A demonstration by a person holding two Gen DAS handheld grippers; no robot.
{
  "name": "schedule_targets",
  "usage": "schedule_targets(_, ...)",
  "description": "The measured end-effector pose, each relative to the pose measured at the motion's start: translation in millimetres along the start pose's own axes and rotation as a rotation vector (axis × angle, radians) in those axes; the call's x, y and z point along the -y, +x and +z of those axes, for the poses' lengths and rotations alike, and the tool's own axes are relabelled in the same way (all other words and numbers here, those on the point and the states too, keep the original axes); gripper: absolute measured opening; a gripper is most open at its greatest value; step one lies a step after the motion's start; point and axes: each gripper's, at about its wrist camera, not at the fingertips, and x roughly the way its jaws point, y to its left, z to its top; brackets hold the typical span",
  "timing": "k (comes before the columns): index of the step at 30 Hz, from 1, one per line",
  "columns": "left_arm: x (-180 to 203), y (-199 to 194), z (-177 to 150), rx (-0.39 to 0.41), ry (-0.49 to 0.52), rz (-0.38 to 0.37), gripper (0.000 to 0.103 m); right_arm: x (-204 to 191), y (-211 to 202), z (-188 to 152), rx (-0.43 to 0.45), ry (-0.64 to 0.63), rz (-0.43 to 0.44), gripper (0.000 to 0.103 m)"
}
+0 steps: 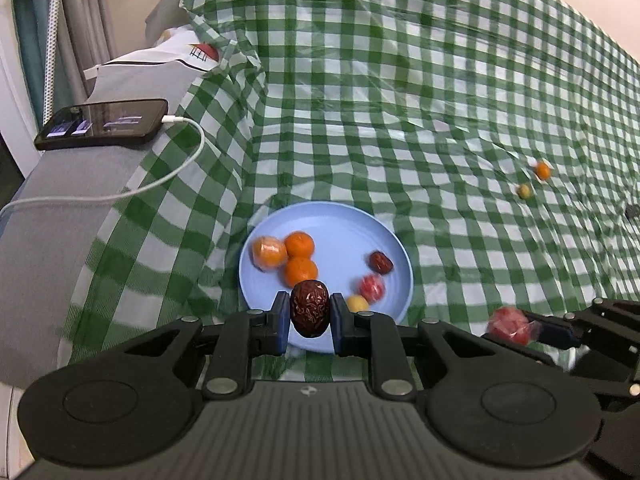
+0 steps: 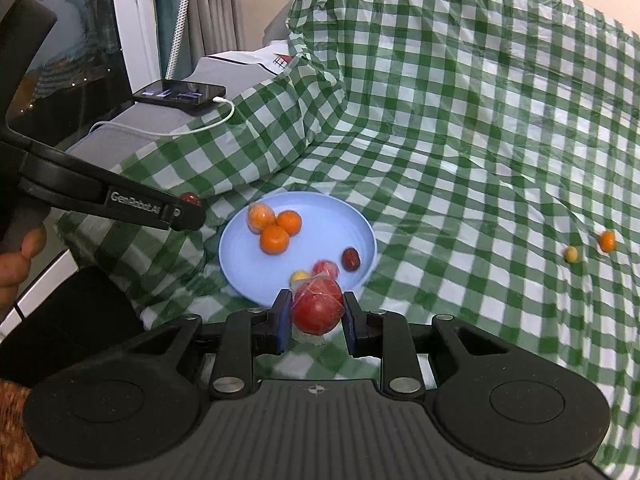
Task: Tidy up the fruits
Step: 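Carry both fruits over the blue plate and open both tools to drop them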
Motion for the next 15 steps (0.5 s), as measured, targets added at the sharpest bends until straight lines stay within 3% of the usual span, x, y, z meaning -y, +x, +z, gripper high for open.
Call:
schedule_targets(7,-6.7,42.8,23.4,-0.029,-0.013,0.011,0.023,8.8,52.3,24.4,-0.025,-0.002,0.009,0.027)
schedule_targets(15,-9.1,96.2,30.9,-0.089,0.009,0.034,0.023,20.0,108.7,29.3,-0.092,-0.004,0.004,0.028)
